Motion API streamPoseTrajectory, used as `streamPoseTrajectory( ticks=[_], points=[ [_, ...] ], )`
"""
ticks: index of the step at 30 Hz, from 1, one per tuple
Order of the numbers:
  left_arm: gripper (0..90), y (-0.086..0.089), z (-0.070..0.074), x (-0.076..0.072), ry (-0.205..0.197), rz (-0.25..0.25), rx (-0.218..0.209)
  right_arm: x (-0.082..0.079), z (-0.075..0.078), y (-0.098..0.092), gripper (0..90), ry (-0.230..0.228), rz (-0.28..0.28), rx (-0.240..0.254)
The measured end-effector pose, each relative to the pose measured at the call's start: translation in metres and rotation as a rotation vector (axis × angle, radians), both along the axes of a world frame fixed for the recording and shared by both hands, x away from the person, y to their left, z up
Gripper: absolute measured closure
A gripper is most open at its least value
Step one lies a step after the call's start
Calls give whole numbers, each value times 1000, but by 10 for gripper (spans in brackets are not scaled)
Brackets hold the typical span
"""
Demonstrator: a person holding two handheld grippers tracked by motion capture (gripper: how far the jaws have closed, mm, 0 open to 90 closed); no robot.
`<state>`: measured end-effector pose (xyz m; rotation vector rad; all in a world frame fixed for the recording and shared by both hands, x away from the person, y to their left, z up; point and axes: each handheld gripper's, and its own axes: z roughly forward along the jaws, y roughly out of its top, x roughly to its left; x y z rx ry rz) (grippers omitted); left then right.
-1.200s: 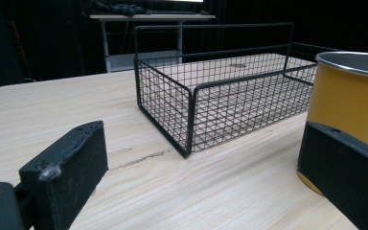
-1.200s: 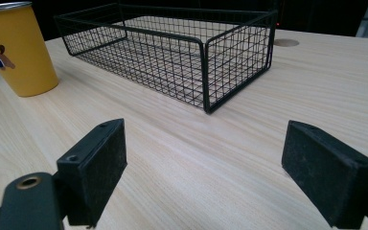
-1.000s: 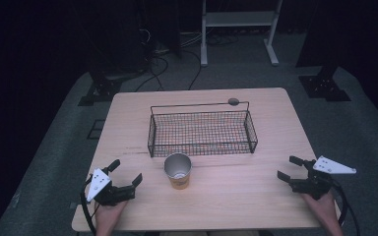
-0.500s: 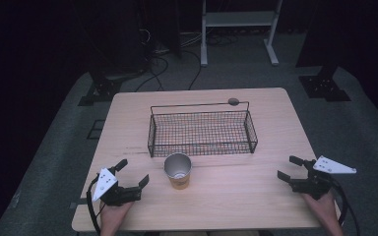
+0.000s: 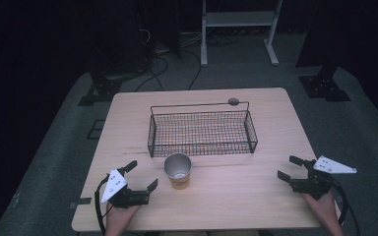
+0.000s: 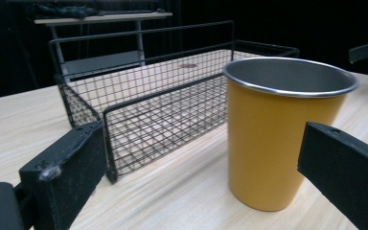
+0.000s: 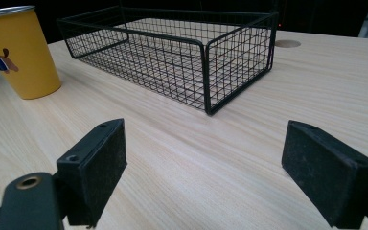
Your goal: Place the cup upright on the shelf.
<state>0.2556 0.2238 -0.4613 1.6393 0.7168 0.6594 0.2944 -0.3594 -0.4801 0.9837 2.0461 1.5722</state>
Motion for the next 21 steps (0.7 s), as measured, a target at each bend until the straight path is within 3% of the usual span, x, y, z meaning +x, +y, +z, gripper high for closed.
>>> streamPoseTrajectory(
  ticks=[21],
  points=[
    [24, -24, -1, -5, 2, -92, 33, 0, 0, 0, 145, 0, 2, 0]
  ],
)
